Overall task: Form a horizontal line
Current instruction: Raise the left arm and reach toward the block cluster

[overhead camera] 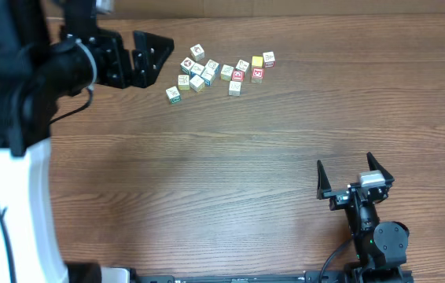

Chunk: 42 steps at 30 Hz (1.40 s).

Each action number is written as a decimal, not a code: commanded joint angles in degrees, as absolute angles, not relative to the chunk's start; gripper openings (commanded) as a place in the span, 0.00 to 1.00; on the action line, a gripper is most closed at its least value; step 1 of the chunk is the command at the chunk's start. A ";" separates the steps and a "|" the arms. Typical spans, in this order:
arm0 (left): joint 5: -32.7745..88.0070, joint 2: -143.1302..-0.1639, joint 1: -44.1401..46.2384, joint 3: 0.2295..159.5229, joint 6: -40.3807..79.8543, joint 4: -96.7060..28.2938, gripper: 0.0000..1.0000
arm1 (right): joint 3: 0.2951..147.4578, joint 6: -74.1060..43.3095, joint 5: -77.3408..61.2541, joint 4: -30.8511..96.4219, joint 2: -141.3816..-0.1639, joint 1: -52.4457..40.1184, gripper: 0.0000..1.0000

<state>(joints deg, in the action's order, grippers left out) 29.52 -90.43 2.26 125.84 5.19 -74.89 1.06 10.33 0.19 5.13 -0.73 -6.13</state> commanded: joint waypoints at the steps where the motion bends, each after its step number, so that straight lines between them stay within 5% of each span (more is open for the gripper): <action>1: 29.78 -94.04 2.55 126.85 3.42 -78.32 1.00 | 0.45 10.39 -0.14 4.82 -0.16 -6.31 1.00; 12: 23.20 -106.41 2.55 126.85 3.36 -86.35 1.00 | 0.45 10.39 -0.14 4.82 -0.16 -6.31 1.00; 17: 23.18 -112.03 2.66 126.85 3.38 -86.39 0.47 | 0.45 10.39 -0.14 4.82 -0.16 -6.31 1.00; 21: 23.66 -116.09 2.66 126.85 3.38 -88.62 0.35 | 0.45 10.37 -0.14 4.82 -0.16 -6.31 1.00; 25: 23.59 -119.09 2.68 126.85 3.38 -89.36 0.45 | 0.45 10.37 -0.14 4.82 -0.16 -6.31 1.00; 31: 23.55 -123.15 2.70 126.80 4.34 -90.06 0.34 | 0.45 10.37 -0.14 4.82 -0.16 -6.31 1.00; 42: 18.28 -125.80 4.73 125.71 9.30 -88.64 0.44 | 0.45 10.37 -0.14 4.82 -0.16 -6.31 1.00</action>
<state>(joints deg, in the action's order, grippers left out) 22.44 -125.05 3.46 125.86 5.45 -89.14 1.06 10.31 0.19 5.13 -0.73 -6.15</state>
